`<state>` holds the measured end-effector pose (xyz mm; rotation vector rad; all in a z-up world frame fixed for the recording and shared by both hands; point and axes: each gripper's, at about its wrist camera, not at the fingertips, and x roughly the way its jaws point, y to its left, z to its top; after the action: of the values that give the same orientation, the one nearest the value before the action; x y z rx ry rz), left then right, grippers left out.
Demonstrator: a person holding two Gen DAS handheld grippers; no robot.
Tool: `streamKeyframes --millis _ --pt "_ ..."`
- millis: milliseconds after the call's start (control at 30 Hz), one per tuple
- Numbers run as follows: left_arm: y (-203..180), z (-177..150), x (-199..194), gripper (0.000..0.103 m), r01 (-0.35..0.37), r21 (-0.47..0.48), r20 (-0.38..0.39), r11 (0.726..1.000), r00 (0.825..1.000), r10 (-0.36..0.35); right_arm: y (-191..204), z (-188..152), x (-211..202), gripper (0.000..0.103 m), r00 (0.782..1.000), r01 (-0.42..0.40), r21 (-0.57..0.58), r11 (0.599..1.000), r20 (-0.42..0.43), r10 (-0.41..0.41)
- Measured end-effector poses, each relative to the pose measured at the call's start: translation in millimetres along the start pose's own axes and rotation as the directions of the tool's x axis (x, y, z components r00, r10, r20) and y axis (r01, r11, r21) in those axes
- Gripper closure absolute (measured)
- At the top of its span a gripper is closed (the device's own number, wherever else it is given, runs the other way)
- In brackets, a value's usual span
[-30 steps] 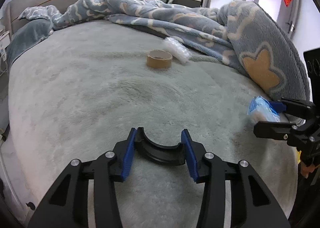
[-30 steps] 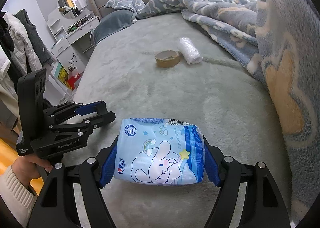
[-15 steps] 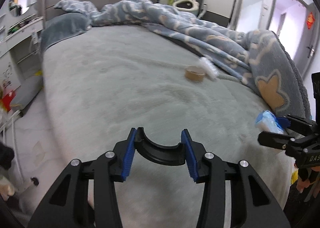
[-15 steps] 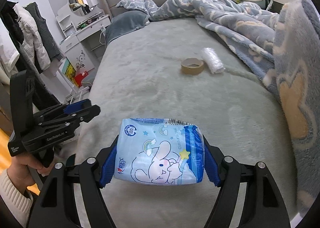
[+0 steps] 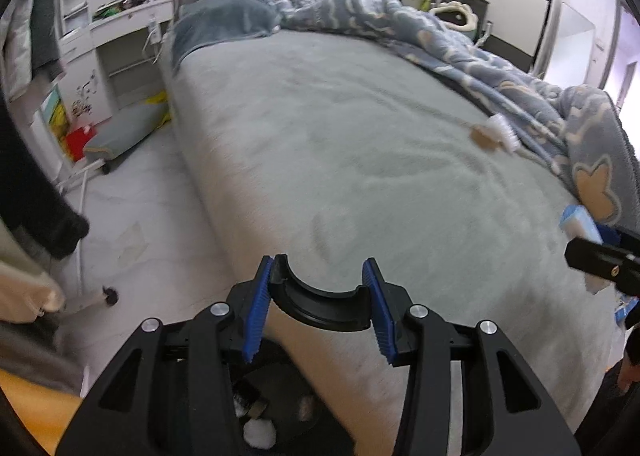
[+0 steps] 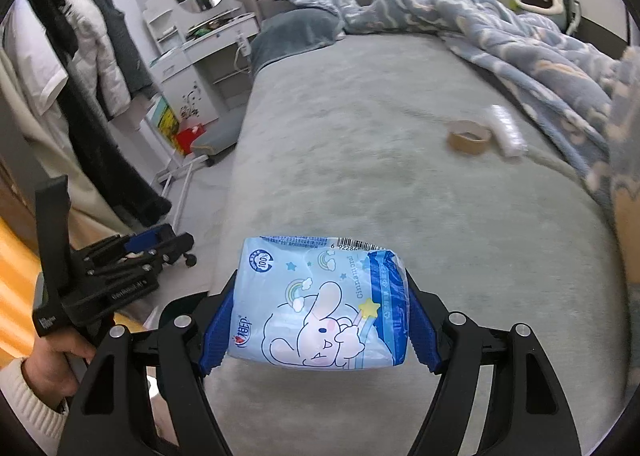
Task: Collect trash
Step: 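Carry both items over the green bin and open both tools to release them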
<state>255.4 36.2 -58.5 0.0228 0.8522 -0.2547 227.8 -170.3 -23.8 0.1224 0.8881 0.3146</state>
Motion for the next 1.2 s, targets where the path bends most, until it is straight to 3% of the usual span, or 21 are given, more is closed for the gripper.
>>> streamKeyframes --millis 300,467,800,900,1100,1200 --pt "52.8 -64.8 13.7 0.055 -0.039 -0.215 -0.143 0.976 0.99 0.009 51.4 1.3 12.8 0.029 0.998 -0.056 -0.055 0.997 -0.023 0.055" --pt "74.7 -94.4 14.2 0.055 -0.094 -0.244 -0.219 0.965 0.975 0.04 78.9 3.5 21.6 0.029 0.994 -0.104 -0.069 0.992 -0.033 0.102" --pt "122.0 -140.4 27.7 0.055 -0.168 -0.324 -0.384 0.931 0.923 0.033 139.0 -1.8 59.6 0.029 0.979 -0.182 -0.124 0.975 -0.111 0.169" --pt "137.8 -156.1 36.8 0.055 -0.164 -0.386 -0.437 0.908 0.899 -0.024 152.4 -5.4 74.5 0.029 0.971 -0.207 -0.134 0.969 -0.152 0.187" --pt "153.8 -169.9 39.4 0.049 -0.158 -0.439 -0.467 0.885 0.881 -0.074 176.2 -16.7 107.3 0.029 0.954 -0.225 -0.17 0.959 -0.241 0.181" --pt "163.5 -169.8 32.2 0.039 -0.169 -0.44 -0.453 0.882 0.89 -0.056 183.5 -20.7 120.7 0.029 0.945 -0.236 -0.174 0.956 -0.27 0.184"
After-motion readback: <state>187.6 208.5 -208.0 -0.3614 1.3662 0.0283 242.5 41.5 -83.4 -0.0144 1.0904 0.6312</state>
